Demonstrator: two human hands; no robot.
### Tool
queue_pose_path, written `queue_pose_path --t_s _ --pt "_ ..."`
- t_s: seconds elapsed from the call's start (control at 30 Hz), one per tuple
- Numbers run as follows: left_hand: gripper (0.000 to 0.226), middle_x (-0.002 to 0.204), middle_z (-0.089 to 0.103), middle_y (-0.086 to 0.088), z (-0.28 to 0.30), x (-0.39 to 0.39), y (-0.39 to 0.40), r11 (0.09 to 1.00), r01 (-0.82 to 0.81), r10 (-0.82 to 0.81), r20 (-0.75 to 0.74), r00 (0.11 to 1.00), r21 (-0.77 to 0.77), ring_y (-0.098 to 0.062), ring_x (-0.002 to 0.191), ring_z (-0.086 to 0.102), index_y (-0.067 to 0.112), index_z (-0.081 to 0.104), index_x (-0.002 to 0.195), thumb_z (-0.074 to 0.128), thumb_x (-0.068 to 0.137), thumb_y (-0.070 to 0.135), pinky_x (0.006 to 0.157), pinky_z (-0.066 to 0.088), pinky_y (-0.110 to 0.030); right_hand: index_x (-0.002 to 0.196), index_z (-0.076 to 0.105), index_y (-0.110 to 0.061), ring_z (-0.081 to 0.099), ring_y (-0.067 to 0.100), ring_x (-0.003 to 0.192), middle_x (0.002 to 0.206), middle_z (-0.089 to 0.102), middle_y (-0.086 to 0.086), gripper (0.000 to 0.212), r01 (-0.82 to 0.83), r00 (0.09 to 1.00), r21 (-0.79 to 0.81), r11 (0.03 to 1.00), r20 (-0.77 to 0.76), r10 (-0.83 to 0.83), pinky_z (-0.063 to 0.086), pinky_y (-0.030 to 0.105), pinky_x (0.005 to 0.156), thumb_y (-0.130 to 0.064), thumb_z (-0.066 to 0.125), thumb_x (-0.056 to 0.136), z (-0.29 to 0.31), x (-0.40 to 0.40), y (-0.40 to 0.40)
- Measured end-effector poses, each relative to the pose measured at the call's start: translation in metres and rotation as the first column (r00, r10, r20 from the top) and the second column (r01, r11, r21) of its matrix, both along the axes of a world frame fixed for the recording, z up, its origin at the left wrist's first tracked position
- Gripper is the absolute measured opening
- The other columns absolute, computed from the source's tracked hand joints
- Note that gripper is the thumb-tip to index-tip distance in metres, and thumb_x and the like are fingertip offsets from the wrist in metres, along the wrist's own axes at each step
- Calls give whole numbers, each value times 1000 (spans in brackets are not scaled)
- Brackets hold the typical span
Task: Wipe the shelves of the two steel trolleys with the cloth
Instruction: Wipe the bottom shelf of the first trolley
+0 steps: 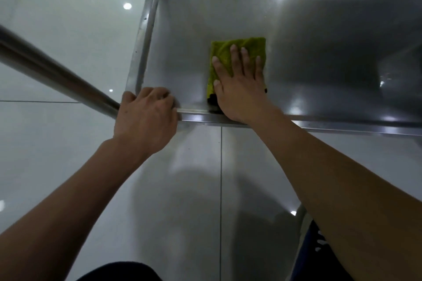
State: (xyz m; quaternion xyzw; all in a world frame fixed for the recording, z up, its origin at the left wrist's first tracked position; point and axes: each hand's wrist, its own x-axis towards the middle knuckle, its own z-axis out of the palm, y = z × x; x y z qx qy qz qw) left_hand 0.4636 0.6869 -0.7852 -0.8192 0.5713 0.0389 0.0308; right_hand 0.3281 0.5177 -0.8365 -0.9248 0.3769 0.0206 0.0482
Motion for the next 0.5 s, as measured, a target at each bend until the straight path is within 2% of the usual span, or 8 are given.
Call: queue_pose_path --t_s 0.07,0.13,0.23,0.37,0.5 --pt "24 117 56 5 -2 3 6 999 7 -8 22 1000 42 -26 115 52 24 59 106 39 98 33 86 40 -48 159 15 -31 -6 35 154 168 -6 14 60 -39 999 26 999 9 39 -8 59 121 -44 26 102 -2 20 5" --pt "33 140 47 5 -4 6 10 994 -6 3 25 1000 113 -30 130 43 23 53 127 38 100 34 90 40 -52 159 12 -32 -12 34 153 167 -11 13 60 -89 996 79 993 12 88 -13 59 120 -45 25 102 -2 38 6" --pt "46 154 34 6 -5 9 14 986 -12 5 39 999 164 -31 137 37 26 41 145 33 102 37 95 37 -54 159 5 -35 -20 32 152 166 -19 11 61 -141 990 164 976 -8 144 -19 56 116 -45 23 102 1 66 4" --pt "49 148 42 0 -4 5 17 990 -28 23 33 999 142 -30 130 45 23 45 143 28 101 41 94 38 -53 159 3 -38 -23 29 151 166 -23 8 60 -159 986 220 962 -12 166 -23 54 115 -45 23 103 4 103 9" --pt "42 134 49 -8 -5 8 21 996 -44 44 -1 999 84 -31 118 54 24 51 134 37 98 40 91 40 -51 159 6 -40 -22 28 152 166 -21 7 58 -172 985 225 959 22 172 -23 53 115 -45 23 103 4 126 21"
